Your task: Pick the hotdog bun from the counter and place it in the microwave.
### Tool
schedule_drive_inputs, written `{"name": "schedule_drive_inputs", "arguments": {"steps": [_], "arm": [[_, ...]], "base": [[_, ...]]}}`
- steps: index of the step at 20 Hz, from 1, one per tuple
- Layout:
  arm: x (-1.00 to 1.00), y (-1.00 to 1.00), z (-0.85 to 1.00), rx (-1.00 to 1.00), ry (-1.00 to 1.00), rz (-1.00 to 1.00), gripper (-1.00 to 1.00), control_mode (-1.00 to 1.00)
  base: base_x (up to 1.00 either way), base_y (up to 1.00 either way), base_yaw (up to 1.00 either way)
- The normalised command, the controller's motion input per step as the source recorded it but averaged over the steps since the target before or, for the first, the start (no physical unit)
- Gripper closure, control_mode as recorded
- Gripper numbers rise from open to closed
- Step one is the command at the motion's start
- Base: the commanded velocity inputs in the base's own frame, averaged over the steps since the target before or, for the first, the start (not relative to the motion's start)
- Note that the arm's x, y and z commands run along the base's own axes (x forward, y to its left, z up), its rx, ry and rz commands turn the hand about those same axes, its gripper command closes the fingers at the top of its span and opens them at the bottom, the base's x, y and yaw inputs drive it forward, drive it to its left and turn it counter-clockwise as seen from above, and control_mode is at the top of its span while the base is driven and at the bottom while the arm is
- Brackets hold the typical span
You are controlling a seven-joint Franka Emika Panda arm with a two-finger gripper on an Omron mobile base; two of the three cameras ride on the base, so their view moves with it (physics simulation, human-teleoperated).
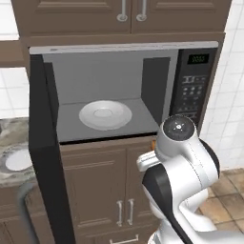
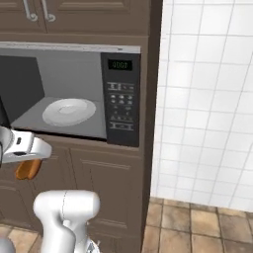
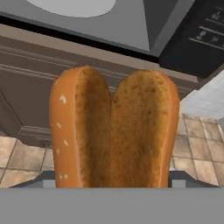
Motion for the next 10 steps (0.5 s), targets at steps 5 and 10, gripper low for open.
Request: {"name": "schedule_drive_inputs", "arguments": {"steps": [5,10], "arm": [[0.0,0.0,0.0,0.0,0.0,0.0,1.0,1.0],[-0.07,0.0,-0.01,-0.01,-0.02,0.01,1.0,-1.0]], "base": [[0.85,0.0,0.06],[-0.06,0.0,0.01]]}}
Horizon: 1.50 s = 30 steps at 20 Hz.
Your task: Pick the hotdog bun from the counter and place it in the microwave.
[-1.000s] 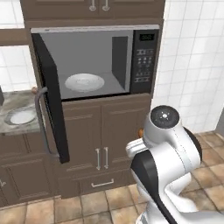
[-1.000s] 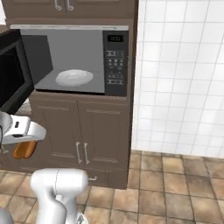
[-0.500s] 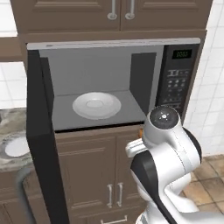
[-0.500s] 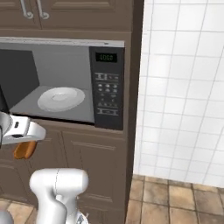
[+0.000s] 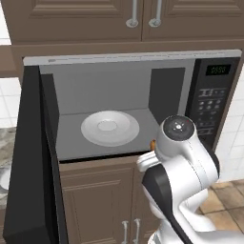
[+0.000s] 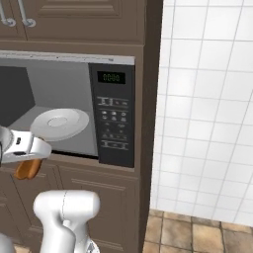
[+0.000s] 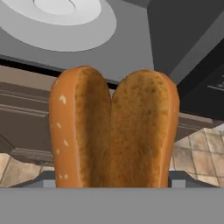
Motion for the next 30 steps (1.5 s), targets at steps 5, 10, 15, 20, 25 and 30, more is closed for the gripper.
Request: {"name": "schedule_drive_inputs", "arguments": {"steps": [5,10,15,20,25,30], "arm": [[0.28,-0.01,0.04,0.08,-0.24,0.09,1.0,-1.0],[1.0,0.0,0.22,0.29,-0.18,0.08,1.0,-1.0],[0.84,0.56,0.03,0.25,-0.29,0.08,1.0,-1.0],[0.54,1.0,0.12,0.07,-0.21,-0.03,1.0,-1.0],[0.39,0.3,-0.29,0.0,-0.04,-0.08,1.0,-1.0],[0.8,-0.05,-0.01,0.02,0.03,-0.02,1.0,-1.0]], "base": [[0.0,0.0,0.0],[0.0,0.0,0.0],[0.0,0.0,0.0],[0.0,0.0,0.0],[0.0,0.0,0.0],[0.0,0.0,0.0]]}}
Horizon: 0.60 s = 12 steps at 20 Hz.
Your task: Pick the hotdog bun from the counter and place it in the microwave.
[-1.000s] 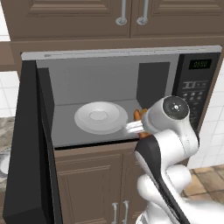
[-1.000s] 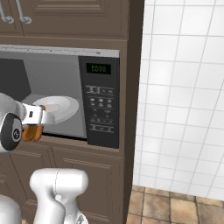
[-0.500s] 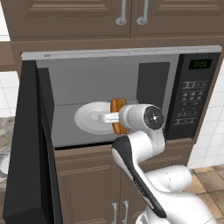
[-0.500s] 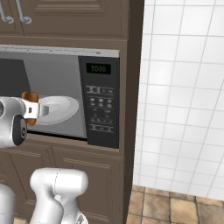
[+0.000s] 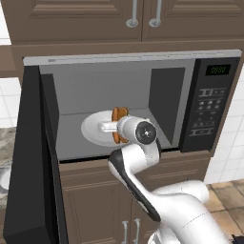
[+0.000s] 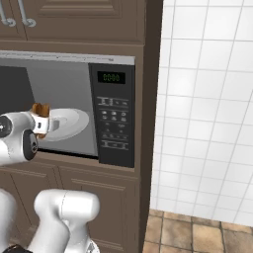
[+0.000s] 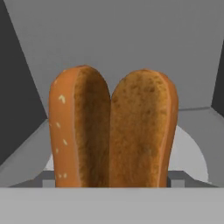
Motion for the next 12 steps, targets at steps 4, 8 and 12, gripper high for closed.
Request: {"name": "schedule_drive_inputs", "arguments": {"steps": [4,8,12], "arm": [[0.47,0.0,0.24,0.02,0.13,0.0,1.0,-1.0],[0.58,0.02,0.08,0.0,0.24,0.0,1.0,-1.0],[0.47,0.08,-0.16,0.0,0.09,0.0,1.0,-1.0]], "base": [[0.0,0.0,0.0],[0.0,0.0,0.0],[0.0,0.0,0.0]]}}
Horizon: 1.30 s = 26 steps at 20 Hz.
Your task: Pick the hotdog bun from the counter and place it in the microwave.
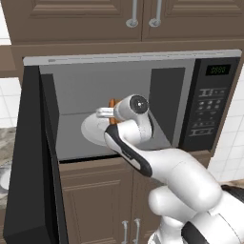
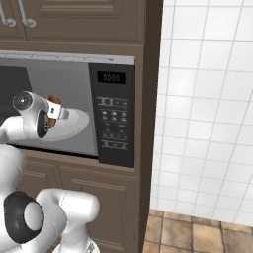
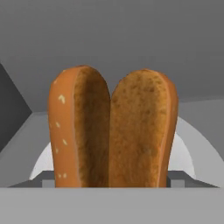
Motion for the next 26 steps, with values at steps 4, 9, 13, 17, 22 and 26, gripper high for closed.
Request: {"name": "schedule_drive_inputs", "arguments": {"steps": [4,9,13,17,22,26], "arm": [[0.42,0.22,-0.33,0.0,0.04,0.0,1.0,-1.0],[0.3,0.26,-0.37,0.0,0.0,0.0,1.0,-1.0],[0.24,0.21,-0.27,0.0,0.0,0.0,1.0,-1.0],[0.23,0.12,-0.13,0.0,0.0,0.0,1.0,-1.0],[0.23,0.04,-0.19,0.0,0.0,0.0,1.0,-1.0],[0.04,0.0,-0.11,0.0,0.0,0.0,-1.0,-1.0]], "base": [[0.0,0.0,0.0],[0.0,0.0,0.0],[0.0,0.0,0.0],[0.0,0.0,0.0],[0.0,0.0,0.0],[0.0,0.0,0.0]]}}
